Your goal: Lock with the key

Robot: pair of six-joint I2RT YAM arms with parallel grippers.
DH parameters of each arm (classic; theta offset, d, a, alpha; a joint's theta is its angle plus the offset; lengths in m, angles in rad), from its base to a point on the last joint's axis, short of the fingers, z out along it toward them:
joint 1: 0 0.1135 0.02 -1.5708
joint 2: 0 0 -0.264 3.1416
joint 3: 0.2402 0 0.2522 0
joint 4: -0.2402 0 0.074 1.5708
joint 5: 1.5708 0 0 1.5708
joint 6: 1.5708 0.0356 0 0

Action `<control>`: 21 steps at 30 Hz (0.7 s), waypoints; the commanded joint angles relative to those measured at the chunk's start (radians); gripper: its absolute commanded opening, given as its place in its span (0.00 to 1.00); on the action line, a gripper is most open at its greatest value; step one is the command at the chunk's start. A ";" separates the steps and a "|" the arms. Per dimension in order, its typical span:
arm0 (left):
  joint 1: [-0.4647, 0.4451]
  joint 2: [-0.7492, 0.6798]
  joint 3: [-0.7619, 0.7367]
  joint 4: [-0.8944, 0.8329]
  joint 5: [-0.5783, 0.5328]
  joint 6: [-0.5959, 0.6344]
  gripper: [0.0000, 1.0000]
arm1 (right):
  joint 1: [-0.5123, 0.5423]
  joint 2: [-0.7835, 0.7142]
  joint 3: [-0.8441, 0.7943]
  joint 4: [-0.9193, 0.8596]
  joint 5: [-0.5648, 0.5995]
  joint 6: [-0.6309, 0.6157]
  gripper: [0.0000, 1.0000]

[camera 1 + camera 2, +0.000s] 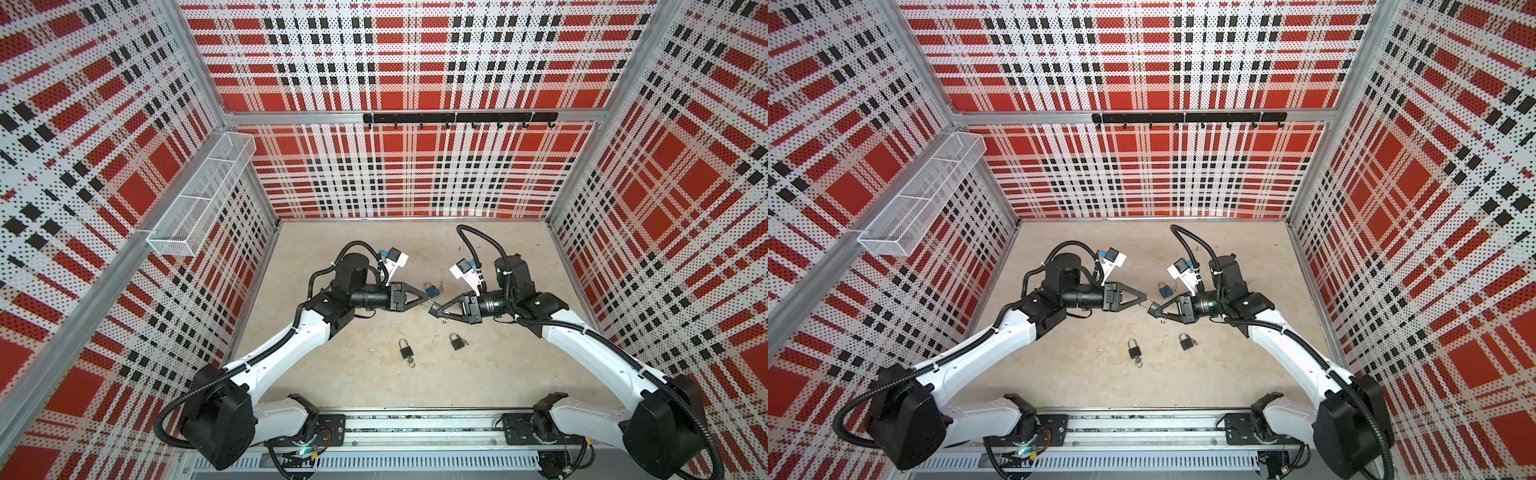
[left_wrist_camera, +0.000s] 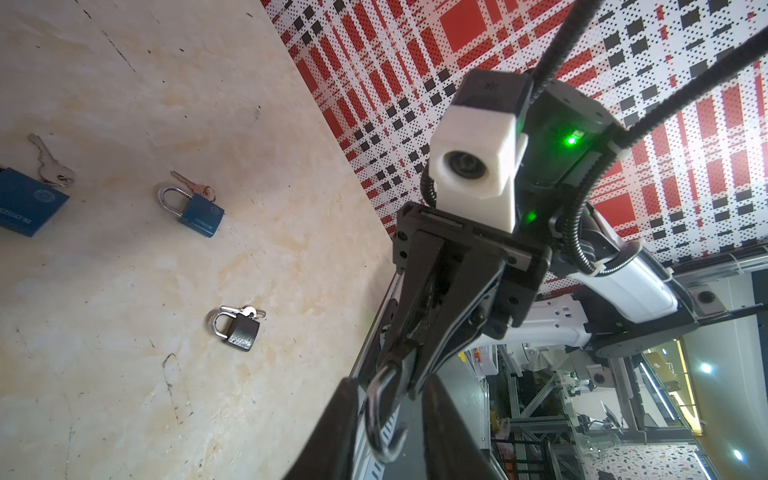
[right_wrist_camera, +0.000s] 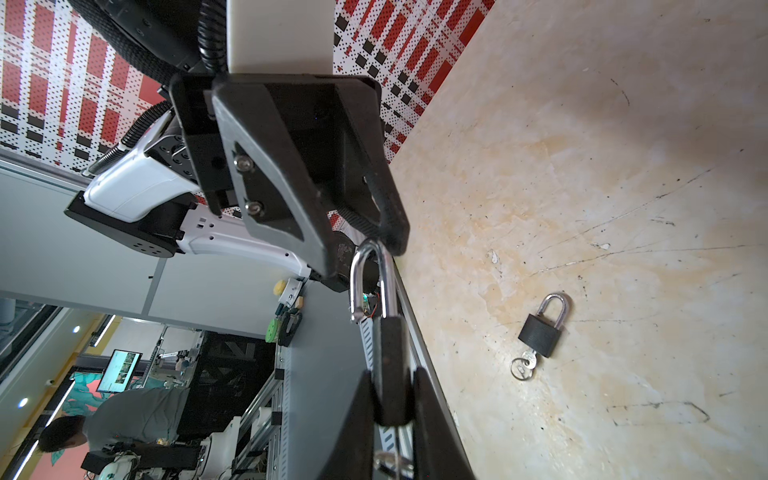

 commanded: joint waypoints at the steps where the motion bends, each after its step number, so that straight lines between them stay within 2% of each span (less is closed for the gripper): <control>1: 0.008 0.007 -0.001 -0.006 0.025 0.019 0.28 | -0.002 0.007 0.033 0.025 -0.029 -0.031 0.00; 10: 0.017 -0.003 -0.009 -0.032 0.032 0.039 0.19 | -0.004 0.015 0.040 0.023 -0.029 -0.031 0.00; 19: 0.018 0.000 -0.015 -0.048 0.034 0.052 0.18 | -0.004 0.010 0.045 0.039 -0.042 -0.014 0.00; 21: 0.017 0.001 -0.016 -0.048 0.035 0.053 0.14 | -0.004 0.009 0.039 0.060 -0.054 0.003 0.00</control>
